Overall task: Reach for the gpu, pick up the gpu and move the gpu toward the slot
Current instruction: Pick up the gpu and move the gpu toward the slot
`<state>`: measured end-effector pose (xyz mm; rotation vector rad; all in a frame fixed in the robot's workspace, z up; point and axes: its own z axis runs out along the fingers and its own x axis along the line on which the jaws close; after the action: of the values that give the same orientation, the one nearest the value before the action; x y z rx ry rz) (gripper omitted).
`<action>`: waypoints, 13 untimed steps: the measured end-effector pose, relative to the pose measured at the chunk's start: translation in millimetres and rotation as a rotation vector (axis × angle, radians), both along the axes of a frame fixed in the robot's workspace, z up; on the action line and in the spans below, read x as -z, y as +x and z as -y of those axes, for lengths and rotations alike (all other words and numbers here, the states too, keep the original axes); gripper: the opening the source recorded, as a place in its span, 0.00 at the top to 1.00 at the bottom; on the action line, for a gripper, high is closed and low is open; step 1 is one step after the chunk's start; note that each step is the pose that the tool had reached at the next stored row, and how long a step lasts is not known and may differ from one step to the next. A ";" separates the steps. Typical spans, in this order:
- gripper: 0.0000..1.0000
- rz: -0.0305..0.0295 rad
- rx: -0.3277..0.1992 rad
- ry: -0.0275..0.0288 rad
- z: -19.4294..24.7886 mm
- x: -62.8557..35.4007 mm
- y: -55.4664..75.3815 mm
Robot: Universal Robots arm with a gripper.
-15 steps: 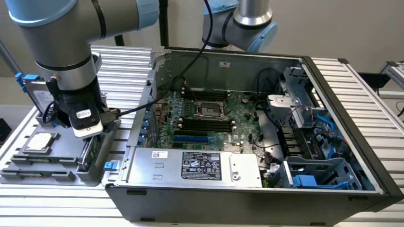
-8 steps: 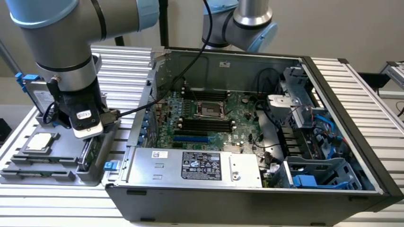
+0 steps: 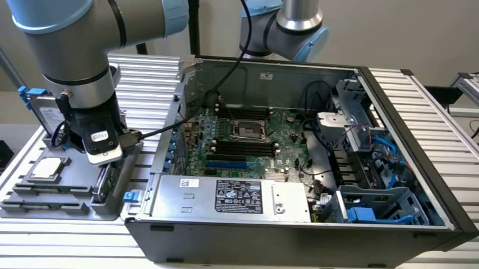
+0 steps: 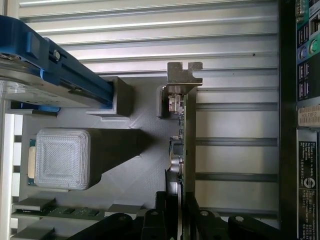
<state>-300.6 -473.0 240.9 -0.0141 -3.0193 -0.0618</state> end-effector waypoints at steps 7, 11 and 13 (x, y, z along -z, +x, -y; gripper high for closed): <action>0.74 0.0001 0.000 0.0001 0.0 0.1 -1.4; 0.74 0.0001 0.000 -0.0016 -0.7 0.1 -2.4; 0.74 0.0001 -0.001 -0.0034 -1.4 0.0 -2.9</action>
<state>-303.5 -471.5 240.9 -0.0129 -3.0195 -0.0565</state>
